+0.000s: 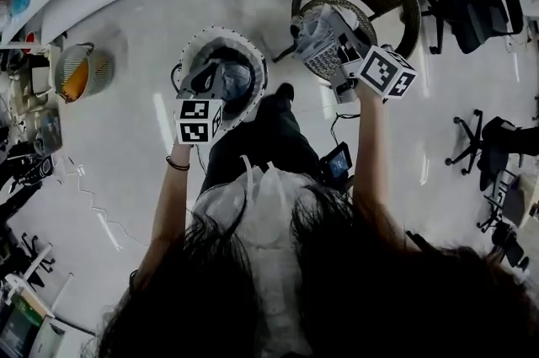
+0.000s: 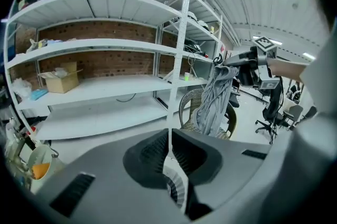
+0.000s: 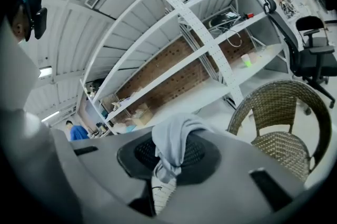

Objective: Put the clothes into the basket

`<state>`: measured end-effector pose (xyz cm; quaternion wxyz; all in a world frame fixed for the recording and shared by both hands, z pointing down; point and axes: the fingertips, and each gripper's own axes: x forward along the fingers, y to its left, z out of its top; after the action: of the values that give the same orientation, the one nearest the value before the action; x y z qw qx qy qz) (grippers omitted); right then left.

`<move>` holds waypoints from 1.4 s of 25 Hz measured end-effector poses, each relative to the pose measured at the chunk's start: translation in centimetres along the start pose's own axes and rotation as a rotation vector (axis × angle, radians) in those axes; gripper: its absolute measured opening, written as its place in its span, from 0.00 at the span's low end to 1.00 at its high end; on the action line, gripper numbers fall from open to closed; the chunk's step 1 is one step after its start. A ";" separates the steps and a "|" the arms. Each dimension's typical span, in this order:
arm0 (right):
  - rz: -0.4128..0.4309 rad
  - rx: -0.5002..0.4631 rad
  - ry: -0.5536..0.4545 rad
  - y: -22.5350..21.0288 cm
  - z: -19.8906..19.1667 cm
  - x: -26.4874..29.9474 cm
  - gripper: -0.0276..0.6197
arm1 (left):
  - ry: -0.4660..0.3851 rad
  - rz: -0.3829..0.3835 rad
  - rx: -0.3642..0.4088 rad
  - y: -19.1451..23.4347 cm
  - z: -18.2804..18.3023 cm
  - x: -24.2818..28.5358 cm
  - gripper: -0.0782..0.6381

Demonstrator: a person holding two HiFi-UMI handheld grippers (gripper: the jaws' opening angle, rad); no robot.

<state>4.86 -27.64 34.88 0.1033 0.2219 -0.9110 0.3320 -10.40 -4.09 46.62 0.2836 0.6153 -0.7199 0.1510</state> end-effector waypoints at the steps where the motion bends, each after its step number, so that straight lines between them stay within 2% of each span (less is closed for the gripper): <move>1: 0.018 -0.019 0.003 1.6 -0.1 0.2 0.13 | -0.006 0.009 -0.007 0.7 -0.3 -0.8 0.15; 9: 0.203 -0.124 0.028 12.9 -0.6 1.5 0.13 | -0.056 0.101 -0.069 4.0 -2.2 -6.1 0.15; 18: 0.365 -0.158 0.139 21.4 -6.7 3.2 0.13 | -0.049 0.190 -0.181 7.0 -7.7 -10.9 0.15; 28: 0.410 -0.135 0.364 23.7 -17.5 5.1 0.13 | -0.019 0.244 -0.272 8.2 -12.1 -12.4 0.15; 35: 0.400 -0.219 0.599 22.1 -26.7 5.3 0.13 | 0.001 0.273 -0.323 8.9 -15.0 -12.0 0.15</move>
<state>-9.14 2.99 44.57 0.3216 -0.0796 -0.8958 0.2964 -14.72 15.77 52.51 0.3559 0.4586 -0.8111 0.0711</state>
